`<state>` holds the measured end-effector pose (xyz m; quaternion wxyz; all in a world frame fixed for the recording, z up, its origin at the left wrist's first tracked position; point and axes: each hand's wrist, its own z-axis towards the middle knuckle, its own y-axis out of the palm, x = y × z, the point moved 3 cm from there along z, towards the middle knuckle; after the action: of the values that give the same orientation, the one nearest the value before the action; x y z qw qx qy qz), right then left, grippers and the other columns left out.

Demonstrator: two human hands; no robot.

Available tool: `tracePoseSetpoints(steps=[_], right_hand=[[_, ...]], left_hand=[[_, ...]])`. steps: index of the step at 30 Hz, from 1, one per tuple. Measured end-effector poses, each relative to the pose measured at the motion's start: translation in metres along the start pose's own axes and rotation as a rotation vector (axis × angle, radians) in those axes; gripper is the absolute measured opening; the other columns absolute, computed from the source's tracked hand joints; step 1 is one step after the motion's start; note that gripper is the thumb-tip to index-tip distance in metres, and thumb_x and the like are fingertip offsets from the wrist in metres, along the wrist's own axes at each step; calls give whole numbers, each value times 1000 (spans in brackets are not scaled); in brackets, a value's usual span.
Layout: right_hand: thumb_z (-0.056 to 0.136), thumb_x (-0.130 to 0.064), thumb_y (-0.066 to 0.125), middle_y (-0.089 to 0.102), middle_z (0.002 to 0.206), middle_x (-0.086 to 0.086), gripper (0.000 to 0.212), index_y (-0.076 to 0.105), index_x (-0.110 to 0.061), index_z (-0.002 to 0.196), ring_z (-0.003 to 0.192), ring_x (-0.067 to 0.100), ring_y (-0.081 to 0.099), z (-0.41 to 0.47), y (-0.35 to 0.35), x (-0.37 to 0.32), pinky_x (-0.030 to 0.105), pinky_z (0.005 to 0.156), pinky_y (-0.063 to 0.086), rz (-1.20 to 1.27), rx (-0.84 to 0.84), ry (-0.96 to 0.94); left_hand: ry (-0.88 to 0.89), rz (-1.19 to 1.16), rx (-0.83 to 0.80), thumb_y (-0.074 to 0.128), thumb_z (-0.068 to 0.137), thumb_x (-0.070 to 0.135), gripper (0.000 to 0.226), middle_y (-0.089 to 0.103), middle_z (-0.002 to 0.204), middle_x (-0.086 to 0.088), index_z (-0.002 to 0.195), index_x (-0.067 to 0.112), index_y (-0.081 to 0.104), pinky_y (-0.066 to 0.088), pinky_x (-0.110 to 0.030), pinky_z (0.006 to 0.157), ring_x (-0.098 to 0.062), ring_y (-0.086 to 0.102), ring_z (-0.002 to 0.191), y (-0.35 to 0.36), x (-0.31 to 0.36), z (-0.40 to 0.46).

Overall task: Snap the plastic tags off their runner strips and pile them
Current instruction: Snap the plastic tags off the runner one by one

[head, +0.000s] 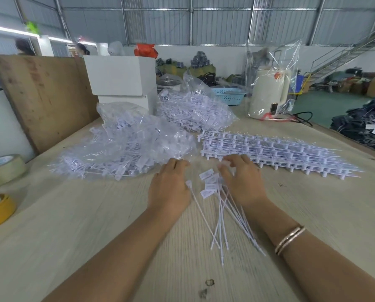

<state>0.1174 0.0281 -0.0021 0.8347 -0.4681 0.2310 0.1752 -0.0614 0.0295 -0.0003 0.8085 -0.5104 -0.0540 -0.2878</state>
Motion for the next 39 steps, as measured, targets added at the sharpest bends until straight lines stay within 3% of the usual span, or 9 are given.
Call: tracePoseSetpoints(steps=[2,6,10,14,19,23,28,31,39], right_hand=[[92,-53,43,61,108,4,41,51,-23,120,95,24,60,0,-11,8,34,79,44,-93,-113,99],[94,-44,39,52,76,-1,33,47,-17,78,71,18,53,-11,-16,18,28,61,37,-312,-495,232],[95,-23,43,53,68,2,26,52,-11,74,61,17,50,-18,-10,1,26,55,38,-303,-538,112],[95,-17,46,58,51,1,28,58,-7,72,40,9,53,-31,-13,-22,17,44,42,164,-633,234],[91,2,47,70,84,19,19,64,4,100,69,23,69,-40,-10,-34,33,65,60,852,-802,500],[92,-3,52,71,90,21,15,66,1,94,73,25,72,-37,-8,-28,31,64,60,943,-746,561],[95,-15,51,66,70,8,22,69,-5,92,46,16,58,-19,-17,-3,22,48,49,326,-418,348],[97,-12,43,64,69,4,28,69,-14,89,45,10,53,-11,-17,10,25,49,48,278,-301,341],[97,-18,42,64,70,-9,28,67,-28,91,50,-4,54,-8,-9,17,11,52,35,182,-264,198]], left_hand=[[-80,67,-29,42,91,26,10,52,88,9,98,23,49,37,-30,59,-14,52,79,-6,-2,-3],[-143,262,-324,18,91,64,55,51,67,8,67,24,46,28,-26,52,-9,46,60,0,-6,-10],[-39,160,-328,18,88,69,59,54,88,7,94,23,55,36,-29,63,-13,53,81,8,9,-13],[3,153,-312,17,84,72,68,53,103,3,109,20,53,38,-31,70,-16,50,101,16,13,-15],[14,164,-341,34,83,71,68,49,116,0,126,19,45,40,-33,81,-18,47,111,12,3,-10],[6,71,-380,49,83,61,62,45,112,2,132,23,43,43,-34,86,-18,46,110,9,-3,-7],[160,190,-317,42,95,28,64,38,136,-2,150,17,11,40,-35,95,-21,40,122,5,-11,-2],[186,320,-314,38,97,23,64,39,141,0,151,17,5,38,-36,97,-21,40,125,5,-19,3],[58,279,-244,43,93,16,50,40,142,-2,142,19,33,37,-38,102,-22,37,129,-3,-55,14]])
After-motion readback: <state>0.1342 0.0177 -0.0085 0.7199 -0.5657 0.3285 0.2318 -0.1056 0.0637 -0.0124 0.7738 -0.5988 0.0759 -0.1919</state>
